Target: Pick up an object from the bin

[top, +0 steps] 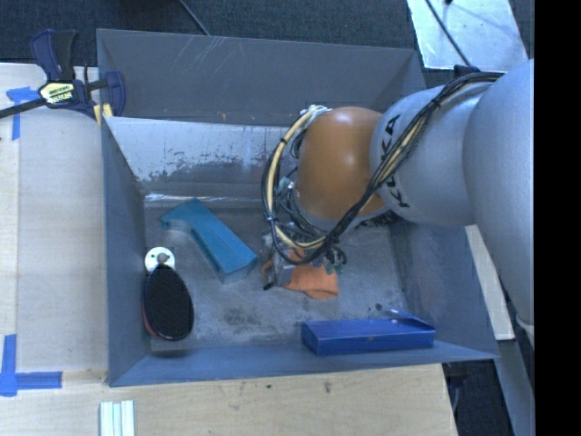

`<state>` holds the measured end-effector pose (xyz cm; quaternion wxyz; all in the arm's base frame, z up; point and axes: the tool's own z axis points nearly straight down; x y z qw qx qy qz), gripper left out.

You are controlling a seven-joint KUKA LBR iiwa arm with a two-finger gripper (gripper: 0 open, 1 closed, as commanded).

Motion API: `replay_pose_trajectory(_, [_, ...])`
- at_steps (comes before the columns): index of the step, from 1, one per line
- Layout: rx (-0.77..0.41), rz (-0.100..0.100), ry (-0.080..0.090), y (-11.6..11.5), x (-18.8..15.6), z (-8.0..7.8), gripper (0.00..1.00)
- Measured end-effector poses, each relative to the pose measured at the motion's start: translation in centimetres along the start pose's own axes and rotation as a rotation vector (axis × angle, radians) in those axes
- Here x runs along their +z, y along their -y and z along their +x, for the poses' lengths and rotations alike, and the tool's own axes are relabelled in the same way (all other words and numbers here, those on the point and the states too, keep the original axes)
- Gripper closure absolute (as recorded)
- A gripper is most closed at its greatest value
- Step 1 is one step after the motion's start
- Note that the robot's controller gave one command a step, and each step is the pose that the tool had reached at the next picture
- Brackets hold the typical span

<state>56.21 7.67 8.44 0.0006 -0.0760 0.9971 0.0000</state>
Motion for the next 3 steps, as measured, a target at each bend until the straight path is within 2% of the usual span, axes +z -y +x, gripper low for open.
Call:
replay_pose_trajectory(1, [-0.012,0.001,0.0,-2.4,-2.2,0.1,1.0])
replay_pose_trajectory(2, [-0.015,0.0,-0.001,-2.9,-6.2,-1.5,1.0])
replay_pose_trajectory(3, [-0.016,0.0,0.002,-3.6,-13.2,0.3,1.0])
